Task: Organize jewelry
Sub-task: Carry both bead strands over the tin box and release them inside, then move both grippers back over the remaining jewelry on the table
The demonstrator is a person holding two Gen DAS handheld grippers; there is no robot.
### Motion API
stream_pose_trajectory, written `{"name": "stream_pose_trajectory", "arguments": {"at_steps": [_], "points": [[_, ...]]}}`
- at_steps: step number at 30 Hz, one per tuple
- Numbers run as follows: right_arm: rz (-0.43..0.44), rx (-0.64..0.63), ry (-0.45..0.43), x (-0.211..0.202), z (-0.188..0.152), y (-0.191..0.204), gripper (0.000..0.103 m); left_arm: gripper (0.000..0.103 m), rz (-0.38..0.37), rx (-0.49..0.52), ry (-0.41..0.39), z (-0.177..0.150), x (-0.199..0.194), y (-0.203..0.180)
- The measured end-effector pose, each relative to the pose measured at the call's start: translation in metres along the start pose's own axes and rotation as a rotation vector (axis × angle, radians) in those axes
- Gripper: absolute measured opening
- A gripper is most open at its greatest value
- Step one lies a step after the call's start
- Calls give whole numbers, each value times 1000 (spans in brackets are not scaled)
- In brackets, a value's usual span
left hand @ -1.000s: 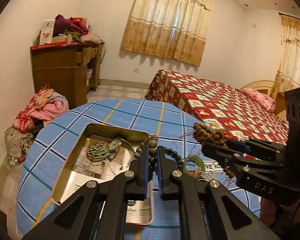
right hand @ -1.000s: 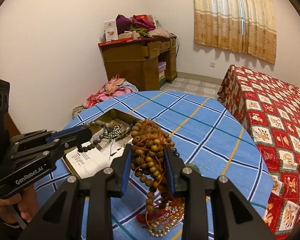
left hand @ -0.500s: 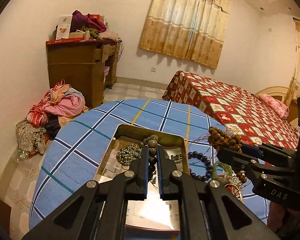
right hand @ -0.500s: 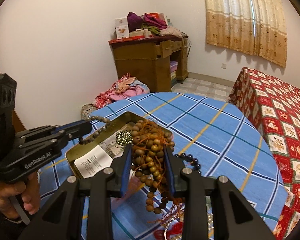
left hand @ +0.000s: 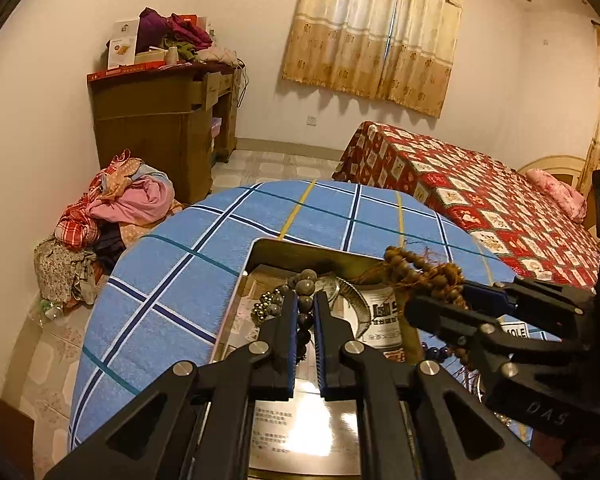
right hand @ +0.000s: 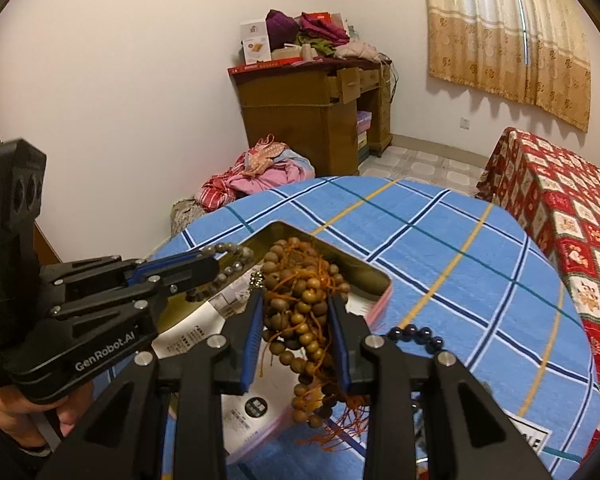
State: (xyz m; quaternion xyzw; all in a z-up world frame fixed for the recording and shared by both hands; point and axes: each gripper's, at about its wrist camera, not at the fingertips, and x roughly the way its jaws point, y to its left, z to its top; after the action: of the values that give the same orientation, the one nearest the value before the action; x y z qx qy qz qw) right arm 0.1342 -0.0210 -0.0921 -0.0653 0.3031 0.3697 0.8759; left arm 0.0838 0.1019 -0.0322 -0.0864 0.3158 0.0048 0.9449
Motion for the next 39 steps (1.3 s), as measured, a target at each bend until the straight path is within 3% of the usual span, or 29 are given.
{"name": "stream_pose_trajectory", "arguments": {"at_steps": [29,33,34,36,37,38,39], "points": [[14,-20,35,31,-5,8,33,7,37,40,44,2,23,7],[22,-47,42,31,-8,12,37,8,53,21,36,5,20,9],[21,-49,42,31,-9,12,40,12,60,14,40,6,19,10],[31,-33,34,27,-11,10,65,36,72,6,33,7,15,10],[31,-27,22,23,-12,9,69,57,81,0,12,7,9,10],[25,-28,14,19,-13,8,71,70,85,-2,-8,7,5,10],[16,-33,14,16,-14,7,71,71,84,-2,-33,7,-1,10]]}}
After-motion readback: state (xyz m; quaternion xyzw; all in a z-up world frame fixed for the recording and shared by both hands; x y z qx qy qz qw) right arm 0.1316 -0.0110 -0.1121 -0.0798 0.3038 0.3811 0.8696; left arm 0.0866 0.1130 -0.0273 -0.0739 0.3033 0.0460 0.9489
